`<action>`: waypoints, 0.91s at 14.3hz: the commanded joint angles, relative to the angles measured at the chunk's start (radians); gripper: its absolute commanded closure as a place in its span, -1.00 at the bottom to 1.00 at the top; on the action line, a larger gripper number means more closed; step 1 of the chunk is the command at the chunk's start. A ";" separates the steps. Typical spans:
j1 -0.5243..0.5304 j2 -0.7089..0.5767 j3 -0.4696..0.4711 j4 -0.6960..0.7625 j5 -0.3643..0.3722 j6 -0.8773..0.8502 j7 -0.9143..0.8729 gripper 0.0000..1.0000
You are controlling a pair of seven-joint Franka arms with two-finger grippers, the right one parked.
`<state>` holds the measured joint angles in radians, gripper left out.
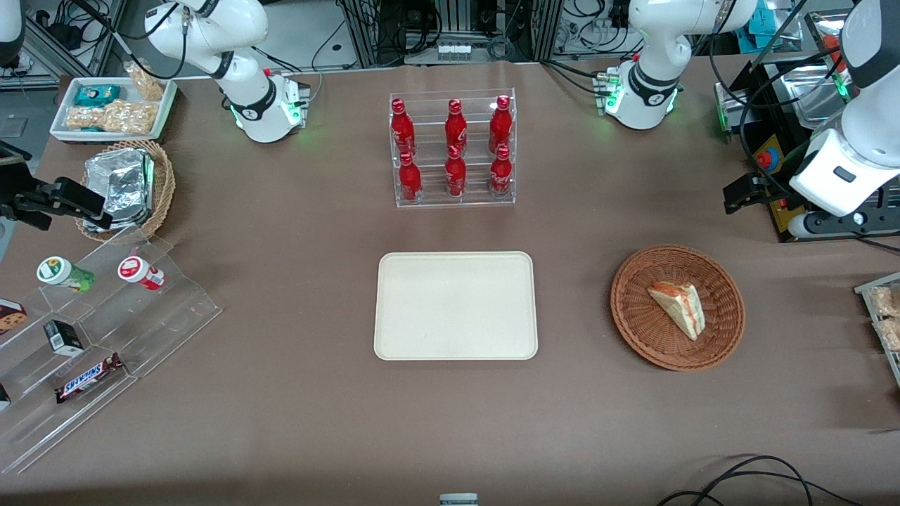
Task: Place sandwich from basket to tray
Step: 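Move the left gripper from rest toward the wicker basket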
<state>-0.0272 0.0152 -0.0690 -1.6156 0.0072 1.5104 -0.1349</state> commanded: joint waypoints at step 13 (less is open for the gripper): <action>0.000 0.152 0.014 -0.102 0.008 0.113 0.000 -1.00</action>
<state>-0.0267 0.1379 -0.0633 -1.6571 0.0091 1.5335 -0.1349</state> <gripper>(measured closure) 0.000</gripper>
